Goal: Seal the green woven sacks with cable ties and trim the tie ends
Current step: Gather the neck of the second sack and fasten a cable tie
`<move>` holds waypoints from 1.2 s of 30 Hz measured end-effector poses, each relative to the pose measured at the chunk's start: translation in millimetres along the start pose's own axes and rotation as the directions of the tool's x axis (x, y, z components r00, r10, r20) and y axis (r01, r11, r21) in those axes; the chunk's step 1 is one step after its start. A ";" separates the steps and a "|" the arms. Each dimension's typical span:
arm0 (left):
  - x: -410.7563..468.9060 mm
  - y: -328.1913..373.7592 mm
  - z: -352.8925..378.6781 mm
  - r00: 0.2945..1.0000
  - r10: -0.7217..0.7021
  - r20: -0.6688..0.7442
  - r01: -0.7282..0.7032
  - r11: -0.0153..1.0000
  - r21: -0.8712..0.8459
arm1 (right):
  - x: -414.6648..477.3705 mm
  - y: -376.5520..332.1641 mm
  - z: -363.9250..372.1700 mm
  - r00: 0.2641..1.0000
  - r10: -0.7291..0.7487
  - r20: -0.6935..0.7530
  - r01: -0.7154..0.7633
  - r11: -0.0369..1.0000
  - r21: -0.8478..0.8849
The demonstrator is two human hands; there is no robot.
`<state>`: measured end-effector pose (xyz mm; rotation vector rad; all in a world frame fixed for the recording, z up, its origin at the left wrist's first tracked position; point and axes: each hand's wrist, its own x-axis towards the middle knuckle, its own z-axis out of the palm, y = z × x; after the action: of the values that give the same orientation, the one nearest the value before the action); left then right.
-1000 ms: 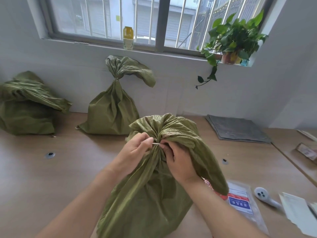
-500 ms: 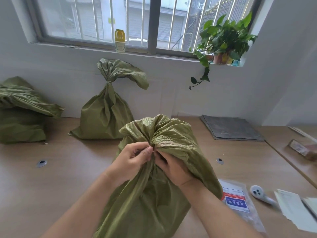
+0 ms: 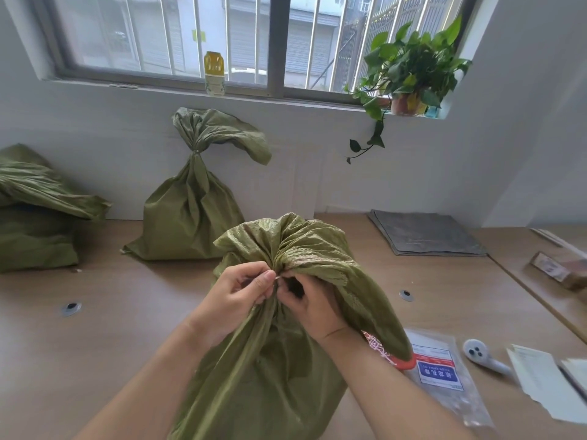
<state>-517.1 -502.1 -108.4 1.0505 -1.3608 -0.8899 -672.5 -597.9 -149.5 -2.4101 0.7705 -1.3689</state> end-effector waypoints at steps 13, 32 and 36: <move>18.3 -28.3 -15.6 0.955 0.016 -0.295 0.115 0.899 0.422 | -0.9 1.8 6.1 0.976 0.195 0.099 -0.199 0.979 0.033; 9.9 -39.6 -42.5 0.880 -0.367 -0.301 0.447 0.853 0.270 | -5.8 -30.8 26.6 0.739 0.607 0.292 -0.605 0.789 -0.107; 4.1 -45.1 -52.8 0.833 -0.497 -0.244 0.543 0.820 0.182 | -7.5 -39.1 35.7 0.687 0.631 0.362 -0.642 0.760 -0.106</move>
<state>-460.4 -516.5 -146.1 1.7129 -1.0481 -1.0014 -632.8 -562.5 -155.1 -1.9685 1.2949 -0.6023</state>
